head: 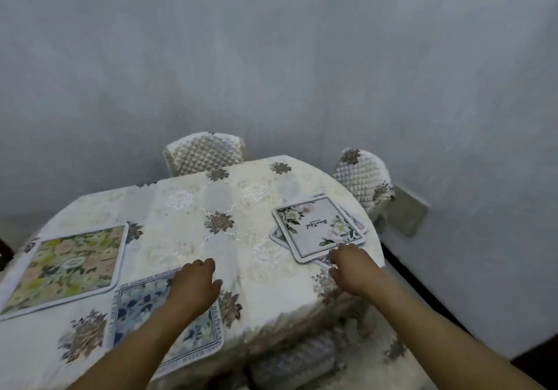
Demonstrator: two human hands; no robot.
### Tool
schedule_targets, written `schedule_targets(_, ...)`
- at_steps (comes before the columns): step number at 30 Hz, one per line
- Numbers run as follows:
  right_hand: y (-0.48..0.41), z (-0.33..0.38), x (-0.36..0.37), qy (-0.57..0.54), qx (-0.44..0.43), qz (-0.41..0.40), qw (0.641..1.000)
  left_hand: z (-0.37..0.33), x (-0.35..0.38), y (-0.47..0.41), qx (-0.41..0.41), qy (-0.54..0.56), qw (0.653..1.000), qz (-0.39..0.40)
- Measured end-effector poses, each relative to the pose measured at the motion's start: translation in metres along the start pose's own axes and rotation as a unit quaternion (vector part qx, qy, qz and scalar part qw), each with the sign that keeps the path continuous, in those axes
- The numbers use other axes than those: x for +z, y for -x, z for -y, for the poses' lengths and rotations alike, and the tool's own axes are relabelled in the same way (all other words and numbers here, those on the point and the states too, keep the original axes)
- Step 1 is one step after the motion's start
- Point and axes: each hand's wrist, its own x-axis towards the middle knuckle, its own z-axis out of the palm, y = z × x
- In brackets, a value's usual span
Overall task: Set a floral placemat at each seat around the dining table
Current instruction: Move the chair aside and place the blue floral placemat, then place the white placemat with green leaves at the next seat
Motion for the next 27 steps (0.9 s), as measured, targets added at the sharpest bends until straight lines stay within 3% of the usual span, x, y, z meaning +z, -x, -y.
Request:
schedule_targets(10, 0.069, -0.201, -0.047, -0.013, -0.007, 0.0, 1.0, -0.22, 0.013, 0.016, -0.025, 0.01, 1.0, -0.002)
schedule_targets(20, 0.036, -0.268, -0.078, -0.039, -0.022, -0.044, 0.998, -0.29, -0.009, -0.036, -0.007, -0.053, 0.998, -0.026)
schedule_targets(27, 0.018, -0.344, -0.083, -0.036, 0.005, -0.03, 0.999, -0.362, 0.004, -0.105, 0.034, -0.05, 0.998, -0.011)
